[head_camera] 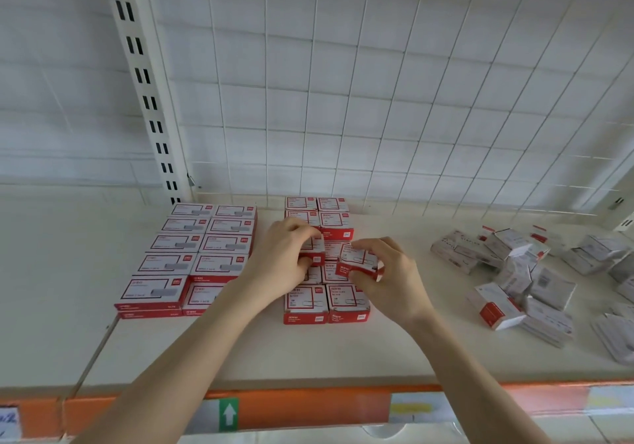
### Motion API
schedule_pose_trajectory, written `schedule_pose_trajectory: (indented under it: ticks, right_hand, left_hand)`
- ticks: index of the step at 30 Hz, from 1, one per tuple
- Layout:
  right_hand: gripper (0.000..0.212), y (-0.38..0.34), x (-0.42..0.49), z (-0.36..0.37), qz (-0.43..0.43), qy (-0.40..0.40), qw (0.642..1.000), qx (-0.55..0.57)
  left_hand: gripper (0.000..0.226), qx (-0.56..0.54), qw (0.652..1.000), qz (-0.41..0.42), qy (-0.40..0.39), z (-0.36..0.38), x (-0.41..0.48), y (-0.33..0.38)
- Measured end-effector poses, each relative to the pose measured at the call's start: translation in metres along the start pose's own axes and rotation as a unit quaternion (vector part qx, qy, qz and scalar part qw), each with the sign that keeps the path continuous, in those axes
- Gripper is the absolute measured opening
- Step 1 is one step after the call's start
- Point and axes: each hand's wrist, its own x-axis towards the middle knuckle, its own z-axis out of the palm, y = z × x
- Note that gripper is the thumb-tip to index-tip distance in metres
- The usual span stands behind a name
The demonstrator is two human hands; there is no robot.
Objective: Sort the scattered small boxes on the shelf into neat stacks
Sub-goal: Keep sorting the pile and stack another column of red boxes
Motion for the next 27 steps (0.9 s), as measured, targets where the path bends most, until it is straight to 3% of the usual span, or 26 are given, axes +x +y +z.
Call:
schedule_pose_trajectory:
  ticks: [8,18,27]
  right_hand:
    - [0.039,-0.002,0.0,0.001,0.001,-0.002,1.0,-0.003]
    - [0.038,-0.002,-0.003,0.002,-0.005,-0.007,1.0,-0.005]
    - [0.038,-0.009,0.02,0.003,-0.039,-0.007,0.999,-0.017]
  left_hand:
    - [0.043,0.061,0.998,-0.011,0.019,0.002,0.002,-0.002]
    - [0.042,0.059,0.997,0.016,0.039,0.008,0.004,-0.004]
    - [0.046,0.087,0.994,-0.041,0.046,0.006,0.001,-0.005]
